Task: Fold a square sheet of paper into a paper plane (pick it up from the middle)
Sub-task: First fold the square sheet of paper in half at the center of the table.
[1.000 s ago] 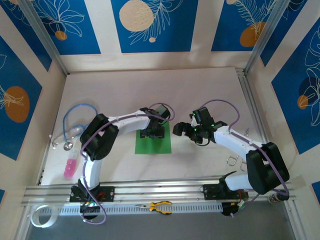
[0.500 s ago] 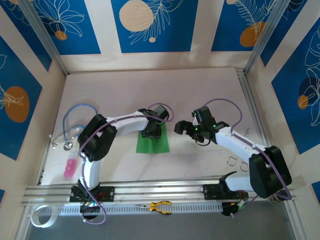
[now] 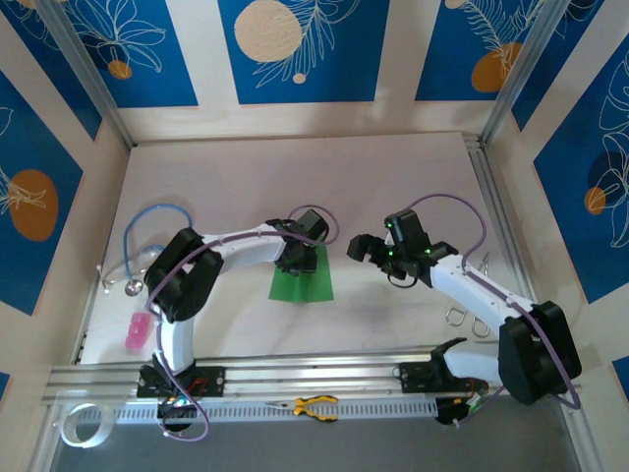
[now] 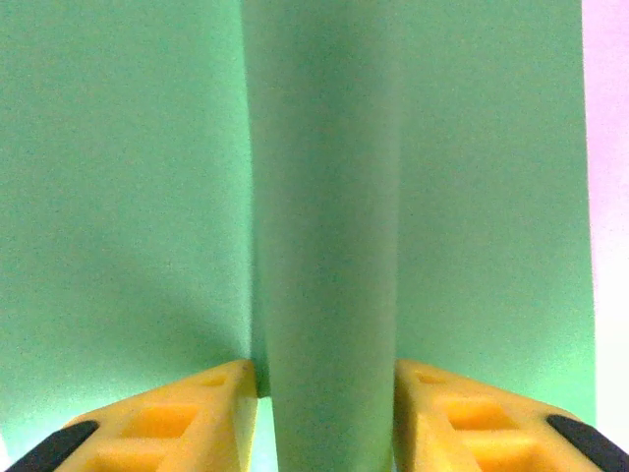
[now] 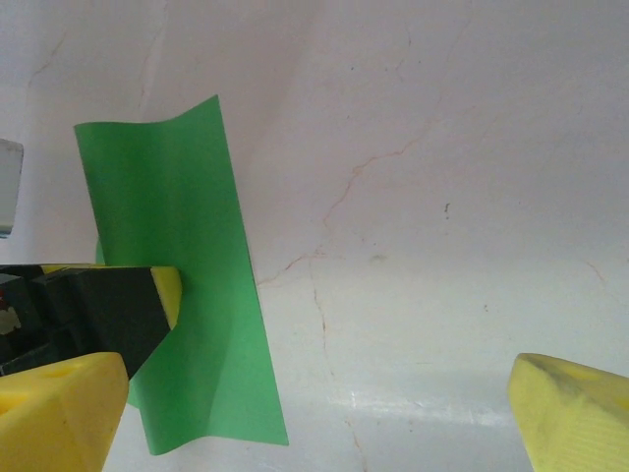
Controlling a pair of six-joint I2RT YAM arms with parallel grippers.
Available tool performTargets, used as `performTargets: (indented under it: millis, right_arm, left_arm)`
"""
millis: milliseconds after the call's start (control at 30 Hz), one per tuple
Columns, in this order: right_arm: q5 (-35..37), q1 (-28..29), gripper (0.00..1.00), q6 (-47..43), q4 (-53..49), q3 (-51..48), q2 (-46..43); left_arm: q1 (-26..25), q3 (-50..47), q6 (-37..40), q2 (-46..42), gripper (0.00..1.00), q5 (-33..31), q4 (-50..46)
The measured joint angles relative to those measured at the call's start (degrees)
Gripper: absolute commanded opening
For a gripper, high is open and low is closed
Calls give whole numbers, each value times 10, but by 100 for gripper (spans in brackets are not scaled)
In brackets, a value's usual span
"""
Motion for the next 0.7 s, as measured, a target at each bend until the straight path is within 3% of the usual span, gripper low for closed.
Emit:
performTargets:
  millis: [700]
  right_arm:
    - [-3,-11,99,8,0,-8,-3]
  left_arm:
    - [0,-9,-7,-36,40,47,30]
